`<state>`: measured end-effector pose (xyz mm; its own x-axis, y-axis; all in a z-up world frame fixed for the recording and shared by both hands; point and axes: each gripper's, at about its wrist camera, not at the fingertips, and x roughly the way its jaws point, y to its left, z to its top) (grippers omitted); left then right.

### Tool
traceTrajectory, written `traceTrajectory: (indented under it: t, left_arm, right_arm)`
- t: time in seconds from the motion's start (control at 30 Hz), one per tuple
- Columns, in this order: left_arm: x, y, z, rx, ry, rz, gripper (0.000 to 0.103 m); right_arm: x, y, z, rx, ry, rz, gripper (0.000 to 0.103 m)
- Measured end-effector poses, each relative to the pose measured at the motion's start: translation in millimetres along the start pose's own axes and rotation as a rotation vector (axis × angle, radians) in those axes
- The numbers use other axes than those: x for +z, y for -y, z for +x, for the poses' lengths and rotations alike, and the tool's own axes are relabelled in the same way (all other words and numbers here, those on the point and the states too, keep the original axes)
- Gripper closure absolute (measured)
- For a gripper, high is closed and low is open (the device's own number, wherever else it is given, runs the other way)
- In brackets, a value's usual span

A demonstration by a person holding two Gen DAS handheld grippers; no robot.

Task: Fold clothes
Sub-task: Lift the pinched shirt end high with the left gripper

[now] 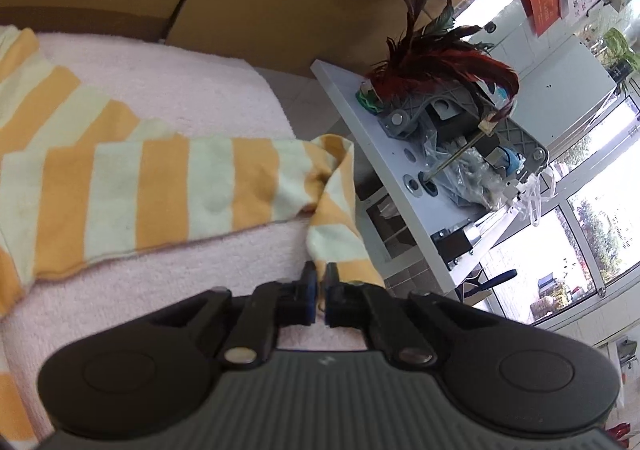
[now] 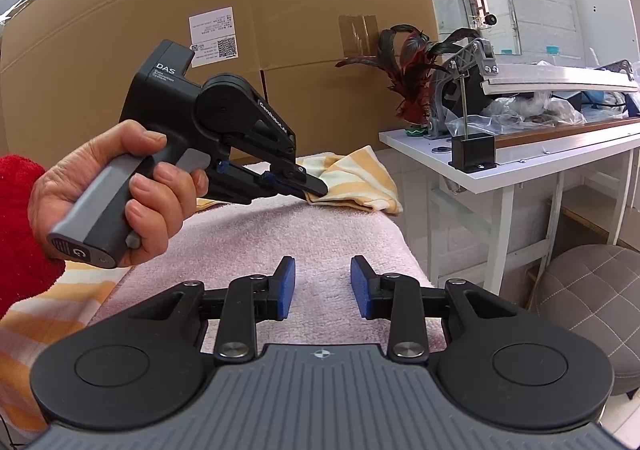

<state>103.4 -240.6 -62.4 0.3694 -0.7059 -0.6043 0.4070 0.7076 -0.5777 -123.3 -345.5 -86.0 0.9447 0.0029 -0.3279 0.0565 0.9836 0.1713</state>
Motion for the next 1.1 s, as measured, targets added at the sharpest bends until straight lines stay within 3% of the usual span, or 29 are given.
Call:
traceTrajectory:
  t: [0.17, 0.43, 0.5, 0.67, 0.77, 1.1]
  left_arm:
    - [20, 6, -24, -0.038, 0.071, 0.036, 0.103]
    - [78, -2, -108, -0.09, 0.222, 0.019, 0.103]
    - [90, -5, -132, -0.098, 0.265, 0.02, 0.103]
    - [113, -19, -183, -0.115, 0.334, -0.002, 0.103]
    - [118, -28, -205, -0.115, 0.365, -0.007, 0.103]
    - [123, -59, -283, -0.082, 0.464, 0.012, 0.103]
  right_arm:
    - [0, -3, 0, -0.016, -0.004, -0.007, 0.069]
    - [8, -3, 2, -0.019, -0.031, 0.045, 0.07]
    - [12, -3, 1, 0.012, -0.027, 0.083, 0.081]
    - [28, -23, -8, 0.067, 0.037, 0.057, 0.082]
    - [34, -36, -8, 0.101, 0.032, 0.036, 0.082]
    - [25, -63, -20, 0.315, -0.144, 0.038, 0.081]
